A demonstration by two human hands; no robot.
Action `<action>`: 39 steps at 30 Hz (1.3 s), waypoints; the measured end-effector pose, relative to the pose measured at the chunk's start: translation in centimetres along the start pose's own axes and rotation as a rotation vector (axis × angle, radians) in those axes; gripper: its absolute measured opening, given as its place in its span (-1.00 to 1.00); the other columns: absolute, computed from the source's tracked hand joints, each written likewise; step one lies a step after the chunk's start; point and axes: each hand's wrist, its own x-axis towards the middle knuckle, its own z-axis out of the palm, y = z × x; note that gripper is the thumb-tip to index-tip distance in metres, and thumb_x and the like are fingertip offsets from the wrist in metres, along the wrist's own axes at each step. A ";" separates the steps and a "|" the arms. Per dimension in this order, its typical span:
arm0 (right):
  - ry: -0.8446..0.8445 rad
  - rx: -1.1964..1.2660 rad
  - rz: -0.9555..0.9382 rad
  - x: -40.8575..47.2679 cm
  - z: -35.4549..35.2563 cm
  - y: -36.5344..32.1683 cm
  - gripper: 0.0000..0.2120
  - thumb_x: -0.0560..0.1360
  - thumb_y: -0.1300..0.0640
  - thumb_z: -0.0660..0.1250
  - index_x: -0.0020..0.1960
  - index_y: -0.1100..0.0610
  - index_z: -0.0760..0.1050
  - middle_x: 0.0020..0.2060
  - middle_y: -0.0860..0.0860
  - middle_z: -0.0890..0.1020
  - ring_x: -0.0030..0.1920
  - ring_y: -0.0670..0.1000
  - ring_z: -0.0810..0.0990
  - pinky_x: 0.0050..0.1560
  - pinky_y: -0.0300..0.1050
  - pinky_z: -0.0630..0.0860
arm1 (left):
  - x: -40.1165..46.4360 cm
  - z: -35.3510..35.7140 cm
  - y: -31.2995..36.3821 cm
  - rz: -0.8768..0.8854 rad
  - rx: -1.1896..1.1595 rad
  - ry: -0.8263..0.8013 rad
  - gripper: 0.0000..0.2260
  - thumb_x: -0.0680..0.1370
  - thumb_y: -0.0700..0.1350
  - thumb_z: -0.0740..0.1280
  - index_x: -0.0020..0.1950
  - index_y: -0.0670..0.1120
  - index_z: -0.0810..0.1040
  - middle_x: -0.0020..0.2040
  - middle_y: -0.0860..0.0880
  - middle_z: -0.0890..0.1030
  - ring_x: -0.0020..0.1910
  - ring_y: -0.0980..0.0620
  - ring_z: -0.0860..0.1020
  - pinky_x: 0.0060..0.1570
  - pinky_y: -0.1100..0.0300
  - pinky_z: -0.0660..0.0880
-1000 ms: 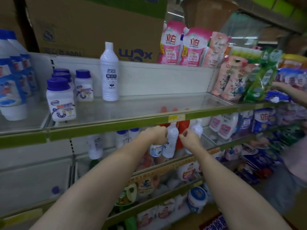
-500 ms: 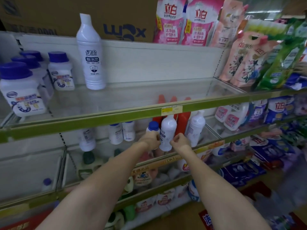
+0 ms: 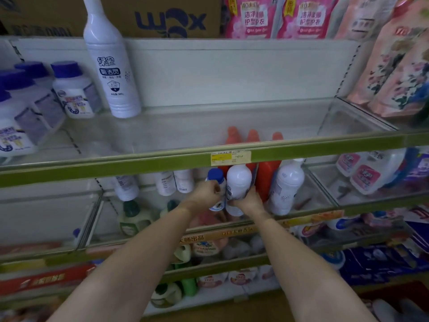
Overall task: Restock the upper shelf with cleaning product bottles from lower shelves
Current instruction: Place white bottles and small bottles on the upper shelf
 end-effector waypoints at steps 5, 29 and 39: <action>0.069 0.049 -0.056 1.7 1.5 2.4 -0.10 0.02 -0.30 0.52 0.28 0.03 0.41 0.12 0.05 0.58 0.07 0.14 0.64 0.01 0.10 0.63 | -0.9 0.7 0.4 -0.068 -0.026 0.039 -0.94 0.52 -0.22 0.29 -0.04 -0.17 0.52 -0.06 -0.12 0.58 -0.08 -0.08 0.52 -0.15 0.12 0.44; 0.169 -0.051 -0.163 -14.9 9.2 -1.2 -0.24 0.28 -0.12 0.55 0.40 0.02 0.35 0.28 0.10 0.52 0.25 0.23 0.52 0.13 0.13 0.53 | -12.9 -1.1 -8.4 -0.013 -0.682 -0.094 -0.28 0.36 -0.02 0.61 0.43 0.07 0.34 0.25 0.07 0.52 0.14 0.15 0.52 -0.05 0.33 0.48; -0.126 -0.092 0.023 -24.5 18.8 -0.8 -0.23 0.09 -0.26 0.55 0.23 -0.09 0.41 0.07 -0.07 0.59 0.02 0.05 0.61 -0.02 0.10 0.63 | -18.8 -0.5 -17.5 -0.164 -0.864 -0.082 -0.41 0.34 -0.13 0.63 0.28 -0.01 0.44 0.16 0.01 0.61 0.09 0.04 0.60 0.04 0.11 0.59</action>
